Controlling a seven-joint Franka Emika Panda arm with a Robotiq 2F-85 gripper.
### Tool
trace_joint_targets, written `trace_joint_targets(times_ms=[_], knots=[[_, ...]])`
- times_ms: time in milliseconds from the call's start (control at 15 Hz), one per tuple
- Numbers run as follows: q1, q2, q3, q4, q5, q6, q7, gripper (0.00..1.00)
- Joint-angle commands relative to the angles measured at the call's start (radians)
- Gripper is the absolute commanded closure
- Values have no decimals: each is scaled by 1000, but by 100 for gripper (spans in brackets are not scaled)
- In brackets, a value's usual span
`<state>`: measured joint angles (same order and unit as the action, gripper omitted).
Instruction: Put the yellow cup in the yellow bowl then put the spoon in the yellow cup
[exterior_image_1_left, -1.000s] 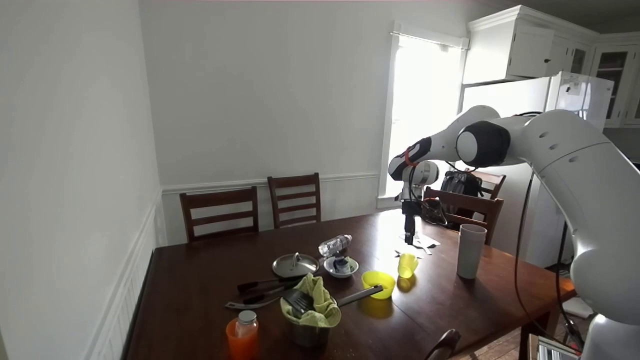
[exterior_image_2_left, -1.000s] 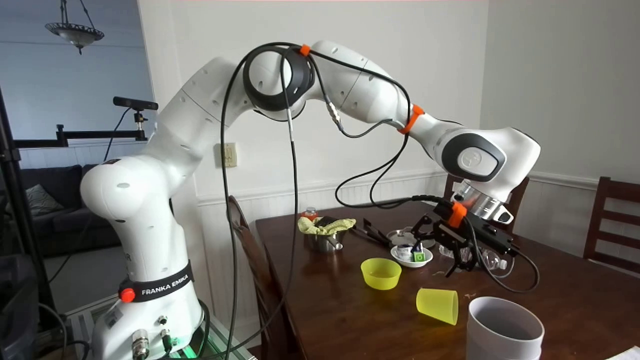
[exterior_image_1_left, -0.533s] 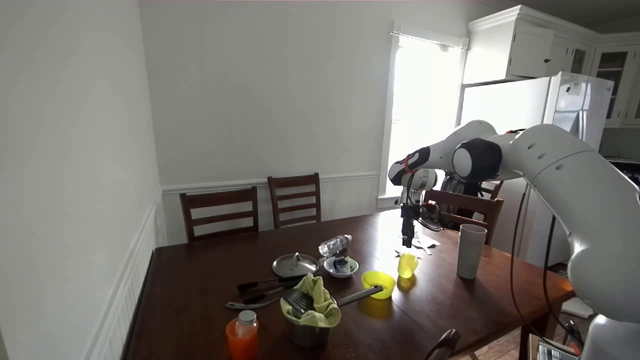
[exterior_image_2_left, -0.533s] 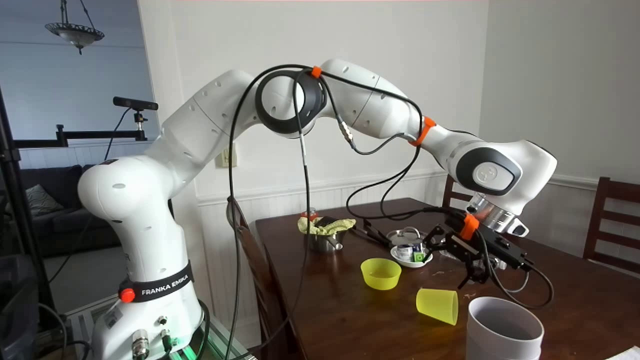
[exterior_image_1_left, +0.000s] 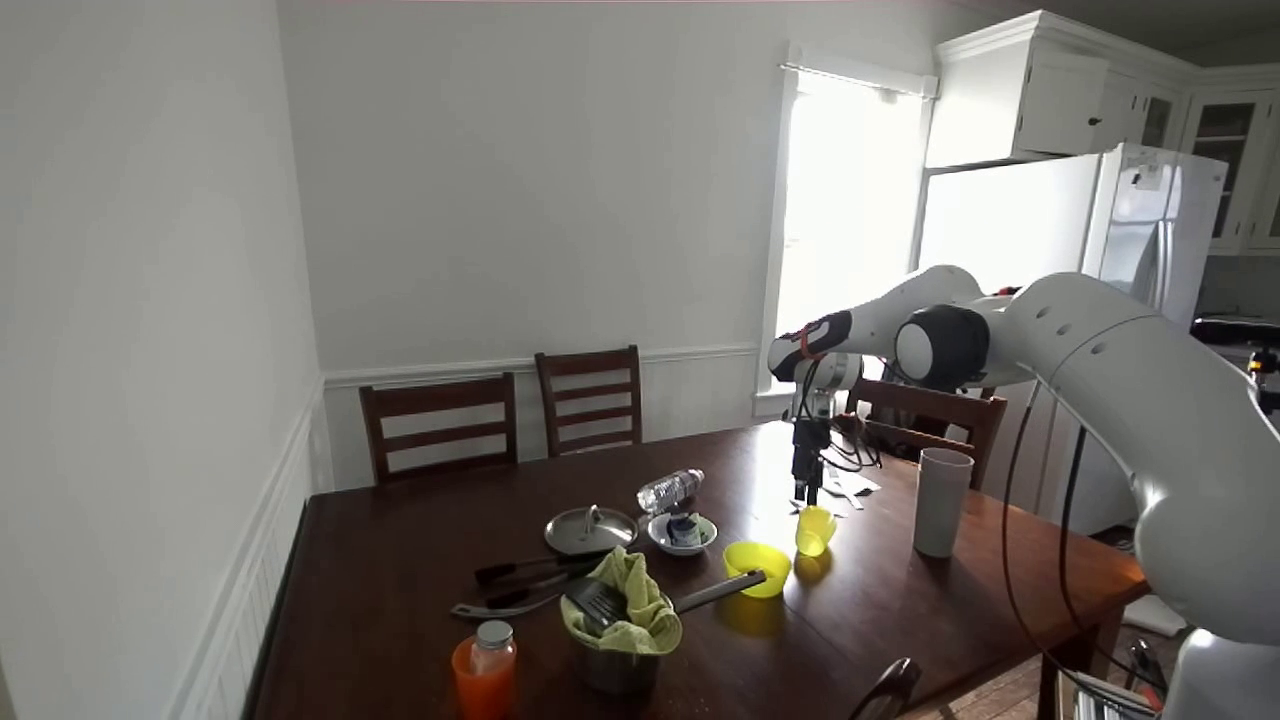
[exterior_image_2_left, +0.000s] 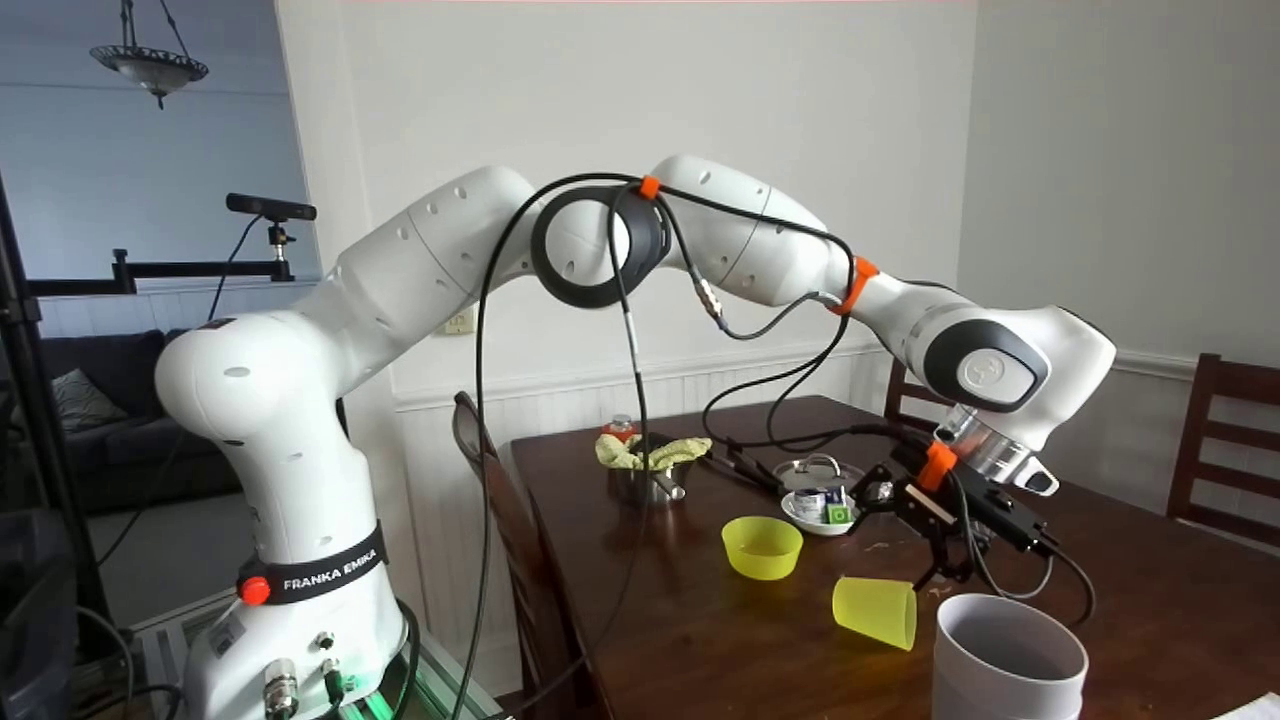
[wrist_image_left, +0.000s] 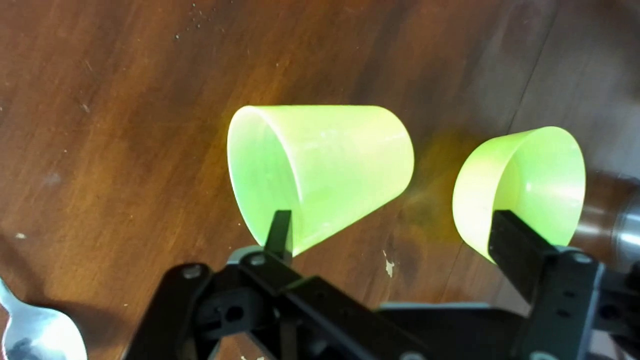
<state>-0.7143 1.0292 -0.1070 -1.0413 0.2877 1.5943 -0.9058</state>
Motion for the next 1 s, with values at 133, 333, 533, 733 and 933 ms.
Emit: trace_joint_targets(times_ms=[133, 333, 533, 733, 933], knots=[[-29, 74, 20, 140, -51, -102, 80, 0], [-30, 105, 27, 178, -58, -140, 93, 0], [-14, 124, 6, 190, -42, -158, 86, 26], [-13, 121, 11, 191, -39, -168, 72, 49], [1, 76, 12, 145, -41, -172, 60, 70]])
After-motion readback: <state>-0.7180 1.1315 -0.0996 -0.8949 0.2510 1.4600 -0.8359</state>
